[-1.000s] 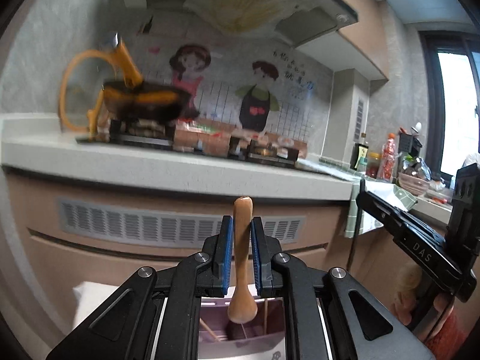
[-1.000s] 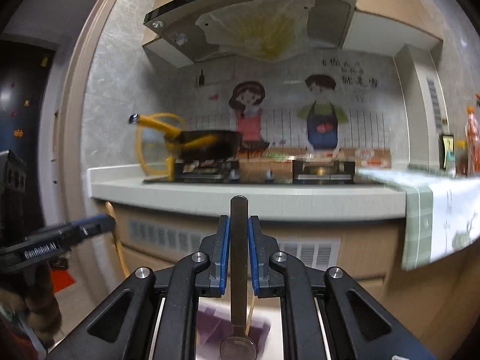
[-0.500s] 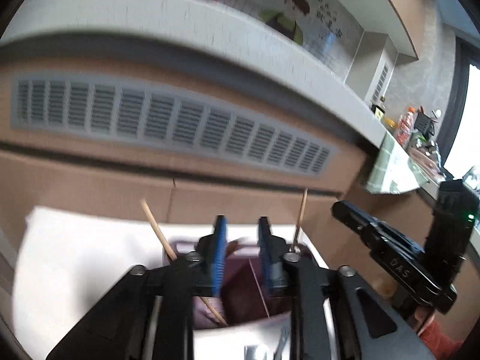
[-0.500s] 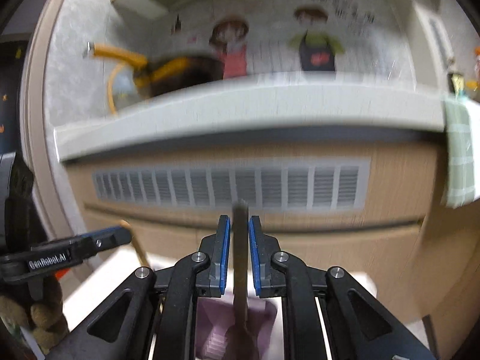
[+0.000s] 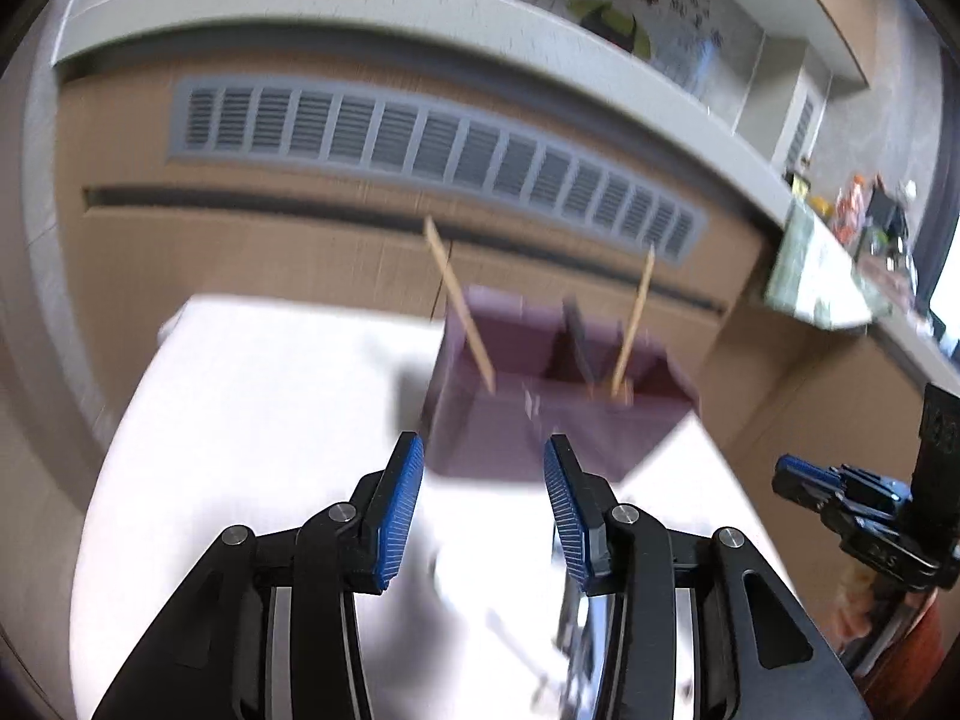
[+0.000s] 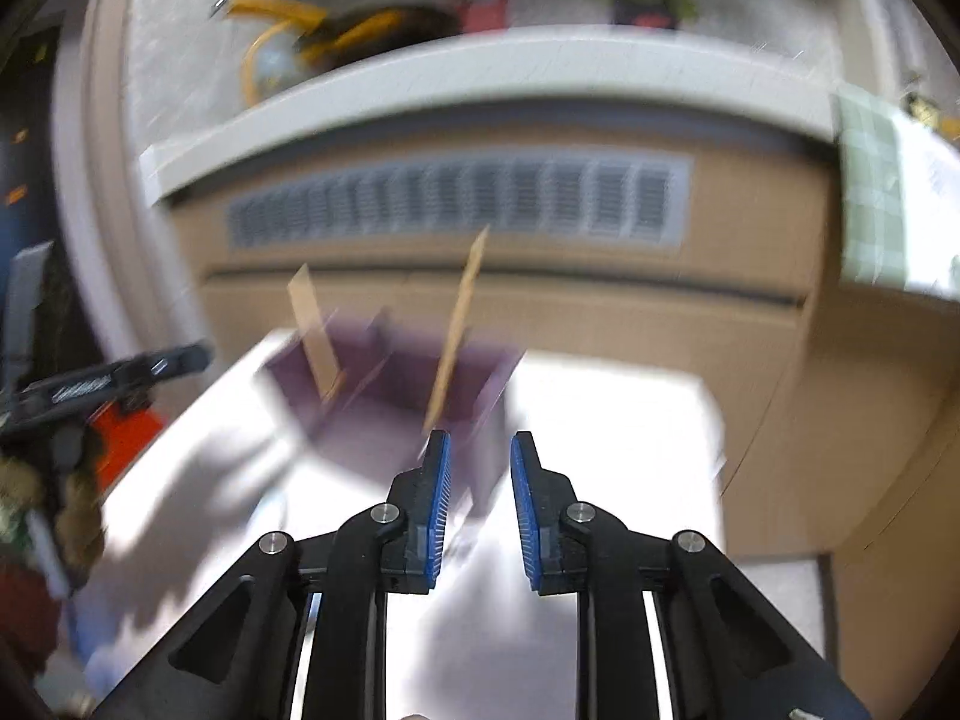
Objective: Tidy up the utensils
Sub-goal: 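Drop the wooden spoon into the caddy by opening the left gripper, then grasp the metal spoon by its white ball end with the right gripper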
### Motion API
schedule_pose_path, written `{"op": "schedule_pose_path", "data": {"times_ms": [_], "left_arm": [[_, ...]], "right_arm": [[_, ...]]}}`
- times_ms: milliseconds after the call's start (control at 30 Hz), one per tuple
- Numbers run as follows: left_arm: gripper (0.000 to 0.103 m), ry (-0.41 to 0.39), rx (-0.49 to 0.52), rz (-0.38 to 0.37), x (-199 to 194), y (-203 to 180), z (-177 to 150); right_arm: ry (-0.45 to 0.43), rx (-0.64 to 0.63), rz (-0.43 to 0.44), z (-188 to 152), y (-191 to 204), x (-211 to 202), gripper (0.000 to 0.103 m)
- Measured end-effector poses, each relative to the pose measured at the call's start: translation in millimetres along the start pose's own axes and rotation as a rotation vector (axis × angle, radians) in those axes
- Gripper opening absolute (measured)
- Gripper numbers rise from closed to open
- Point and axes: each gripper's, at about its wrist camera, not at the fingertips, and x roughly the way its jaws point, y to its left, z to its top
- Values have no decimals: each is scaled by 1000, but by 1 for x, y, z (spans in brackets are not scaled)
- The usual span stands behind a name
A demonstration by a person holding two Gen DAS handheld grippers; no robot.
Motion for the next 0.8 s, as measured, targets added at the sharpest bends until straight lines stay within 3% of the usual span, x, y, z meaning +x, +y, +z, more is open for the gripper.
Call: {"op": "schedule_pose_path", "data": {"times_ms": [167,300,500,700,800], "left_arm": [[43,69,49,44,-28,-5,-50],[43,100,26,53,-38,0,-72],[43,122,-40,73,-43,11,-78],[43,137,-31,68,-41,6,-77],[43,156,-31,69,-37,5,-77]], "right_arm": [[149,-119,116,-67,48,-8,20],[190,-182,129,-98,71,-10,20],[225,-175,65,-103,66,7,19],[286,-110,100,-112,53,24,21],[270,-104,97,-113,53,23,21]]}}
